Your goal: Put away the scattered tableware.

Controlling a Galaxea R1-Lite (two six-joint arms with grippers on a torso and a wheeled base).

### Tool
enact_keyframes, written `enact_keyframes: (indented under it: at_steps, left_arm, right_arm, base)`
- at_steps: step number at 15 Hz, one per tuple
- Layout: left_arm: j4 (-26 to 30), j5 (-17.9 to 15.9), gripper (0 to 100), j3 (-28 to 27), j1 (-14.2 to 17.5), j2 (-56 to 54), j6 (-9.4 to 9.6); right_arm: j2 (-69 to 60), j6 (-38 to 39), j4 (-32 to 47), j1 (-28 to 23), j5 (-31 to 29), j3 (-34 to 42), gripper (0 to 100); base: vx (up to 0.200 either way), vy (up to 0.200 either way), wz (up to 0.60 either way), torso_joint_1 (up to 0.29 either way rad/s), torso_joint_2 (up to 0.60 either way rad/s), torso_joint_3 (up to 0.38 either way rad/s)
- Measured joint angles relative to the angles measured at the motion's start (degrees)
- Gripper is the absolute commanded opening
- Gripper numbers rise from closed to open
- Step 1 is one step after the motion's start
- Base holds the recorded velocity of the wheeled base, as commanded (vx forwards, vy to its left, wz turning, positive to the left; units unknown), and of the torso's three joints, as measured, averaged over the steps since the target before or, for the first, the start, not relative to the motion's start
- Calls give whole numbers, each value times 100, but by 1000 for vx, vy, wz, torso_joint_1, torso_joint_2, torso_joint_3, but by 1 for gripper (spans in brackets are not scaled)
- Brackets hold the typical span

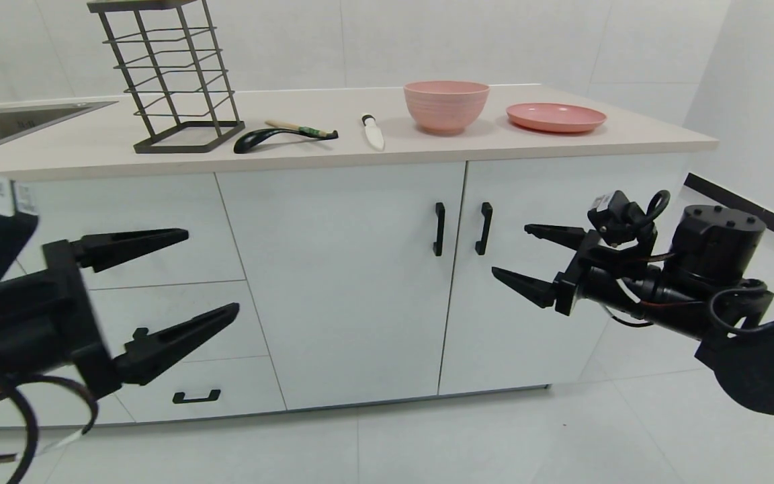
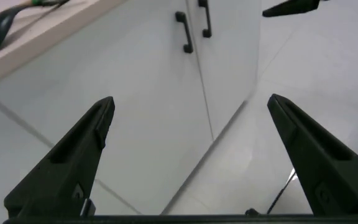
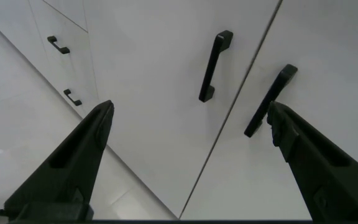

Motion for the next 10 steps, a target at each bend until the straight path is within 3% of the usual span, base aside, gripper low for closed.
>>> enact_keyframes:
  at_steps: [3,6,10]
  left_arm:
    - [-1005,-27,100,-289,-347,1025,57]
    - [-1747,-539,100,-673,-563,2004,40]
    - [-1771,-662,100,-1209,-1015,2839,-66]
  right_arm:
    - [6,-9,-6,-85,22,-6,100]
    - [121,-6,-180,-112,375,-17,100]
    - [452,-6,-321,-241,605,-254,100]
  base:
    - [0,0,0,0,0,0]
    - [0,0,0,0,0,0]
    - [0,0,0,0,0,0]
